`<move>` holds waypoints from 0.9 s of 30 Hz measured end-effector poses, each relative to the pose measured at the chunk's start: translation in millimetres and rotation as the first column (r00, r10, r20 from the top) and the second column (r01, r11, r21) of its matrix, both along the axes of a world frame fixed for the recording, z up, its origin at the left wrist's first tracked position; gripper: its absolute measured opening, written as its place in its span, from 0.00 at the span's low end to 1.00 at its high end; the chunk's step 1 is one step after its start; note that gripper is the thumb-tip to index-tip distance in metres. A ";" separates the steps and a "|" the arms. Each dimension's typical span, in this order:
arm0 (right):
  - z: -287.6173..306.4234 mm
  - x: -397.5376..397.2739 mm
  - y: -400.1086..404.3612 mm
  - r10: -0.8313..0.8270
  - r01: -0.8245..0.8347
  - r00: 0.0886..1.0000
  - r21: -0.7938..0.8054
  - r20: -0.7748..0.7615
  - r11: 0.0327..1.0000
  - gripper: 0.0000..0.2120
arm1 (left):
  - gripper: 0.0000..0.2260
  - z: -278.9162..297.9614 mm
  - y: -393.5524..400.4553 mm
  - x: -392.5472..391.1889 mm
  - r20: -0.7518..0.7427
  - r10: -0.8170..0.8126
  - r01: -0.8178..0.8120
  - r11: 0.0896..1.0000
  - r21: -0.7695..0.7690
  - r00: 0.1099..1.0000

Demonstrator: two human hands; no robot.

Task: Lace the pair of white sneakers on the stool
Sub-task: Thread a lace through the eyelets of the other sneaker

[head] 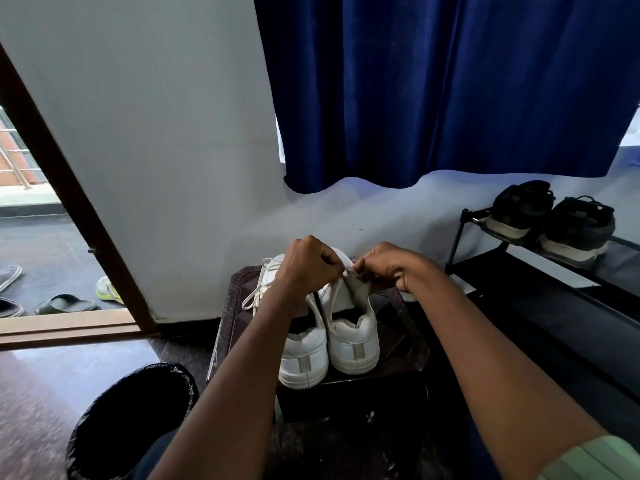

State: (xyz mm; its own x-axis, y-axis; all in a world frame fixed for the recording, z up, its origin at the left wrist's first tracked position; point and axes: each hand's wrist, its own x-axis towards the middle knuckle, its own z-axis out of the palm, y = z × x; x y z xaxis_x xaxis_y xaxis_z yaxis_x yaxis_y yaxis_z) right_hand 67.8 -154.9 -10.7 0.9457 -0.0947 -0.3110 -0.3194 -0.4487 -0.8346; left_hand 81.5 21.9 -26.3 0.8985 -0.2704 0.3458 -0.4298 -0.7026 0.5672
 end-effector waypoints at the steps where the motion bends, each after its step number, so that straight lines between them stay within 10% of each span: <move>1: 0.8 -1.2 -1.5 0.004 -0.004 1.000 0.028 -0.011 1.000 0.10 | 0.05 0.6 -1.2 -0.7 -0.002 0.003 -0.003 1.000 0.003 1.000; 27: -10.6 0.9 -2.7 -0.064 0.078 0.996 0.238 -0.066 0.968 0.03 | 0.04 -0.8 -7.9 4.0 0.001 -0.013 0.013 0.996 0.083 1.000</move>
